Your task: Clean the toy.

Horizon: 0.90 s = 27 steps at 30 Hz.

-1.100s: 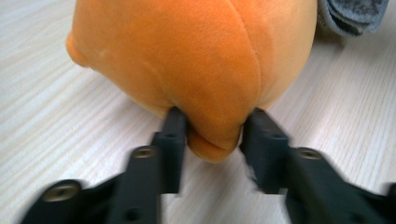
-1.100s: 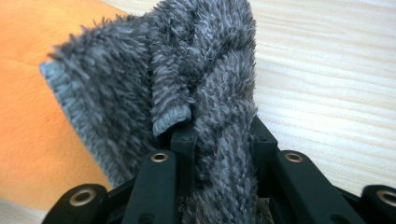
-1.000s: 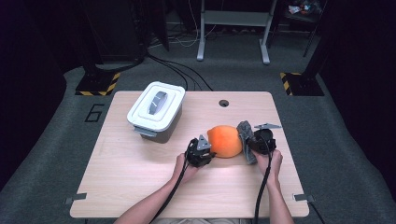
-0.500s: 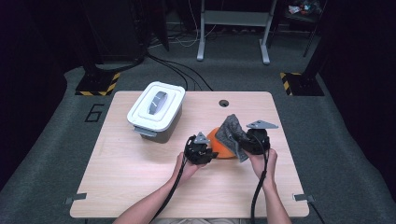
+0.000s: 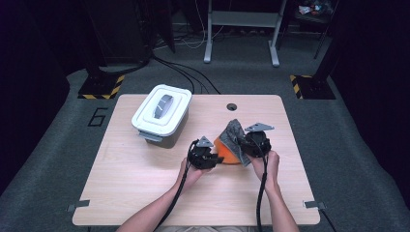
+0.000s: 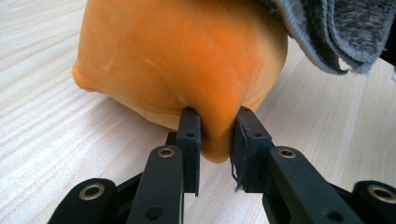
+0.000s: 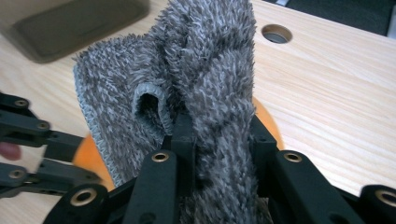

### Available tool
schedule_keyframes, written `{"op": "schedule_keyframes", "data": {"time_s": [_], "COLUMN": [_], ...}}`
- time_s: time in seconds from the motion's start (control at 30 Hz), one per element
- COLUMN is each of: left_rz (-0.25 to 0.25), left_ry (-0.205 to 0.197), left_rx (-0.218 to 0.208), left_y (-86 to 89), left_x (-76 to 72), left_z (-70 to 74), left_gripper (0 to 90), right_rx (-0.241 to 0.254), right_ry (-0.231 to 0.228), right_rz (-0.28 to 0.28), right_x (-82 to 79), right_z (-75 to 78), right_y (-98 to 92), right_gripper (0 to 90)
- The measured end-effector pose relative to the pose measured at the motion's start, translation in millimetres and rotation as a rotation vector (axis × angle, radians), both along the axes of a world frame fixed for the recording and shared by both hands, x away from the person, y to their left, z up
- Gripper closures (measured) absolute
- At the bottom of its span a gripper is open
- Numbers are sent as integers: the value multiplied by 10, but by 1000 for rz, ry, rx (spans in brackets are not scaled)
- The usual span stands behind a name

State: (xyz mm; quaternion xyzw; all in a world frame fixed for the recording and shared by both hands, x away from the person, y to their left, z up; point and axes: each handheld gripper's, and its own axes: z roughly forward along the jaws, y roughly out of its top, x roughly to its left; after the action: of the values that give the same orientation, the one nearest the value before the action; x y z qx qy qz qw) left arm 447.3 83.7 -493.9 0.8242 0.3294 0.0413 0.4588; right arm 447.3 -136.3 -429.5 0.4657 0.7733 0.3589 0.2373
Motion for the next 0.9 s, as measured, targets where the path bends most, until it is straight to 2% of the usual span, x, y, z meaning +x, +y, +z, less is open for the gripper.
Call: {"op": "schedule_keyframes", "data": {"time_s": [0.27, 0.37, 0.47, 0.57, 0.73, 0.8, 0.9], "left_rz": [2, 1, -2, -8, -10, -10, -16], "left_ry": [-6, -6, -4, -8, -1, -4, -12], "left_rx": [1, 1, 3, 6, 2, 1, 4], "left_y": [3, 3, 3, -1, 15, 11, 3], "left_x": [11, 14, 16, 21, 37, 36, 33], "left_z": [-3, -9, -8, -8, -17, -17, -12], "left_gripper": [745, 745, 745, 745, 744, 744, 744], "right_rx": [21, 37, 33, 44, 55, 70, 54], "right_ry": [38, 65, 92, 101, 39, 11, -26], "right_rz": [-84, -117, -152, -155, -132, -97, -38], "right_x": [96, 140, 176, 175, 57, -5, -90], "right_z": [-125, -205, -282, -307, -171, -83, 36], "right_y": [-292, -386, -449, -491, -465, -406, -219], "right_gripper": [704, 704, 704, 704, 703, 703, 702]}}
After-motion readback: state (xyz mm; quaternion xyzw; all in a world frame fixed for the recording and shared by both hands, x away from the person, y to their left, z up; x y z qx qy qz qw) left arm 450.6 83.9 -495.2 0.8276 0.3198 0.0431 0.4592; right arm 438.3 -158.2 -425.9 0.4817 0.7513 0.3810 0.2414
